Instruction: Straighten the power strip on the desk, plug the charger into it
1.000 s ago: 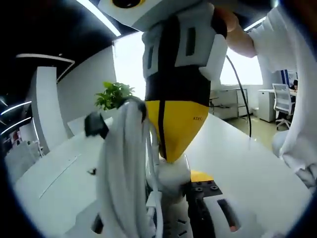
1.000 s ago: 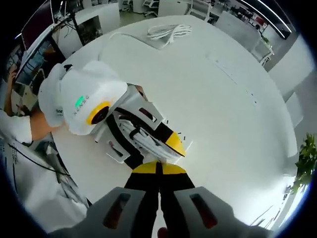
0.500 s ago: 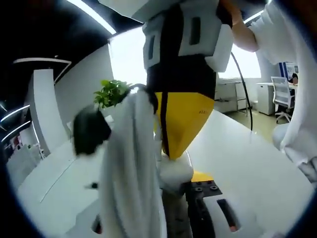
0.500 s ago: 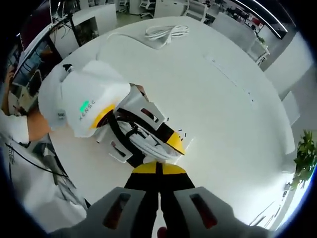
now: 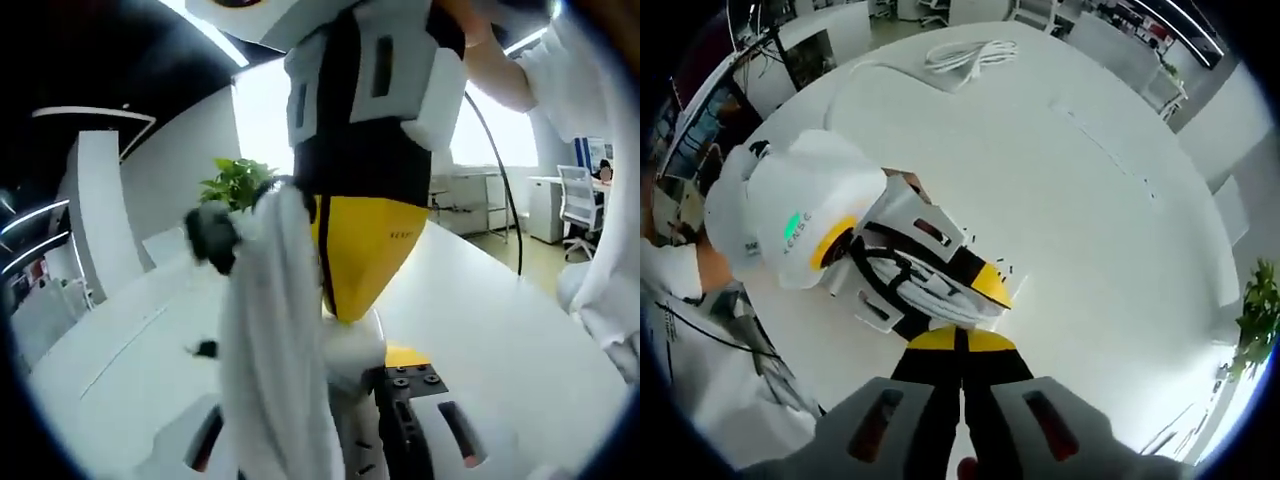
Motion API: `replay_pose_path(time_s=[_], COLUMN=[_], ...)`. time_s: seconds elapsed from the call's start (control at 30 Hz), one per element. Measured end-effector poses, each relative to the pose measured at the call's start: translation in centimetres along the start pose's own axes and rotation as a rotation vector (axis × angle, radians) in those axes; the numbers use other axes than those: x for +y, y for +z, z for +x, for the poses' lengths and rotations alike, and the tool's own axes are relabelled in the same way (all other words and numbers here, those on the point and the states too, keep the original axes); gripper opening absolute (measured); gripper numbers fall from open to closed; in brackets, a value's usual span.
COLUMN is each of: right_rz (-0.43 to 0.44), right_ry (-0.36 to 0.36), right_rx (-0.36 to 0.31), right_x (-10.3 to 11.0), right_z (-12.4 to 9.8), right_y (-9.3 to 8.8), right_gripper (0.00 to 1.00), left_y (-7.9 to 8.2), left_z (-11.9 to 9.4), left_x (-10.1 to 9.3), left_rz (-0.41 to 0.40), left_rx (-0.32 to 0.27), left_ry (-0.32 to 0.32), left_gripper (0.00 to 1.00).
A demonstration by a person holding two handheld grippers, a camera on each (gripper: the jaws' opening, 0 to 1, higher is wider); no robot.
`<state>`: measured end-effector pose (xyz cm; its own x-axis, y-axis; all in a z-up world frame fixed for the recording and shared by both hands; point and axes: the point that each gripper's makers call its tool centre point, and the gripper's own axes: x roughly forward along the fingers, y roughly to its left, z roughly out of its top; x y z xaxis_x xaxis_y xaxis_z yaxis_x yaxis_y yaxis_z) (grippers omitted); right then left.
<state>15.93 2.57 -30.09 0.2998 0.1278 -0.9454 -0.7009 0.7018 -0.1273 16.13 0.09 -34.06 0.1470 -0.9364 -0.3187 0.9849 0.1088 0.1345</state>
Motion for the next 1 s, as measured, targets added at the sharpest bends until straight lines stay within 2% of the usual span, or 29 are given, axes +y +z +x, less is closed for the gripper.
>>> replay_pose_path(time_s=[0.13, 0.27, 0.37, 0.7, 0.83, 1.0], right_rz=[0.038, -0.005, 0.005, 0.04, -0.009, 0.024], right_ry=[0.045, -0.011, -0.006, 0.049, -0.026, -0.019], right_rx=[0.0, -0.046, -0.052, 0.028, 0.007, -0.029], right_x=[-0.06, 0.59, 0.61, -0.1, 0.27, -0.04], right_z=[0.02, -0.01, 0.01, 0.47, 0.4, 0.38], right_y=[0.05, -0.47, -0.54, 0.16, -0.01, 0.06], right_gripper=[0.0, 0.0, 0.0, 0.0, 0.0, 0.0], left_y=[-0.03, -0.33, -0.36, -0.51, -0.64, -0.6], left_z=[-0.01, 0.1, 0.03, 0.02, 0.05, 0.07], left_x=[-0.01, -0.51, -0.31, 0.25, 0.2, 0.4], left_rz=[0.003, 0.067, 0.06, 0.013, 0.042, 0.026], left_rx=[0.0, 0.012, 0.011, 0.021, 0.025, 0.026], left_ry=[-0.001, -0.018, -0.019, 0.014, 0.019, 0.03], left_gripper=[0.33, 0.33, 0.33, 0.32, 0.32, 0.33])
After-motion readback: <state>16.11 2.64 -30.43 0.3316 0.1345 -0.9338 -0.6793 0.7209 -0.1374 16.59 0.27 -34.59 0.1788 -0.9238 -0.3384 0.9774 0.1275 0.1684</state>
